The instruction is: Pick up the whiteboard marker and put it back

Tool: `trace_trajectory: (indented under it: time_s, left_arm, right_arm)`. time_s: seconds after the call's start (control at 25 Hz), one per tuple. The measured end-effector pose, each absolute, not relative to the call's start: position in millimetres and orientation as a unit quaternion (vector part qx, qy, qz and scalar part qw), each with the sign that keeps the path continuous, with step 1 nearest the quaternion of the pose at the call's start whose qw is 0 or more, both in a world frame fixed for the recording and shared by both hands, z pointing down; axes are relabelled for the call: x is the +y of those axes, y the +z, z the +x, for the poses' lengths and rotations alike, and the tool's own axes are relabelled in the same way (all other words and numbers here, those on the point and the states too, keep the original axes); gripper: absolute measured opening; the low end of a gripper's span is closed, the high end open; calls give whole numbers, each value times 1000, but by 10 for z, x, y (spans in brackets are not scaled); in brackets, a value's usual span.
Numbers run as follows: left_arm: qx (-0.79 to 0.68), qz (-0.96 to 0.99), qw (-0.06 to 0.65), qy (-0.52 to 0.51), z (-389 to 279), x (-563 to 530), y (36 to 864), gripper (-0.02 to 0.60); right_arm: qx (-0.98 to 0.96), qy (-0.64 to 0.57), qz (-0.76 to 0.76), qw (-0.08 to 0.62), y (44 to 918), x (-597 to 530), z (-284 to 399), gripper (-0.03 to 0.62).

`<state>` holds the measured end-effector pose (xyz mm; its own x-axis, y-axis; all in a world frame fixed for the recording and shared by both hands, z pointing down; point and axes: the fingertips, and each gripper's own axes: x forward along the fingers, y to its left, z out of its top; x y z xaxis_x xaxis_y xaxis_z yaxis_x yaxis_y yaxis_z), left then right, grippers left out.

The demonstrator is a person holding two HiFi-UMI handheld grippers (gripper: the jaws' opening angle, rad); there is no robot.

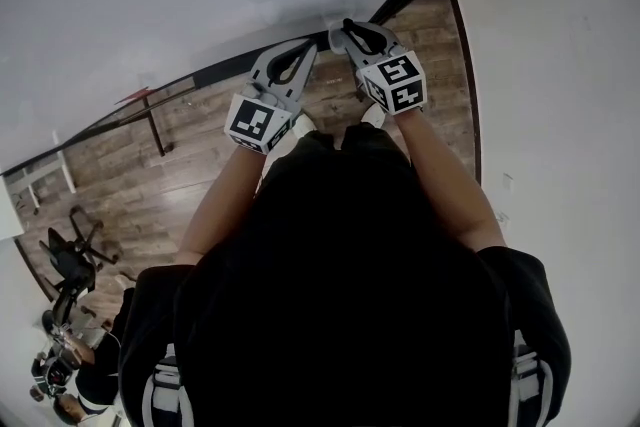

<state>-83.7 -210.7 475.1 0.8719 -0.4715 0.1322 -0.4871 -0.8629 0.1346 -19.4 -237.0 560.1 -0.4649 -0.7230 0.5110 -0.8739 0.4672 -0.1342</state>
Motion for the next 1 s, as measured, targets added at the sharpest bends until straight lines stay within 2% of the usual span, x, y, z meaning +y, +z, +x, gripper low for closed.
trace_trajectory:
  time_s: [0.56,1.0]
  left_arm:
    - [-299,952,55,37,-744,-1949,4460,3]
    - [-299,953,35,20,-628,-1901,3917,3]
  right_arm:
    - [-880,146,424,156,4961,-2268,-120,61]
    - [-913,84,385,108,4065,-2149,22,61]
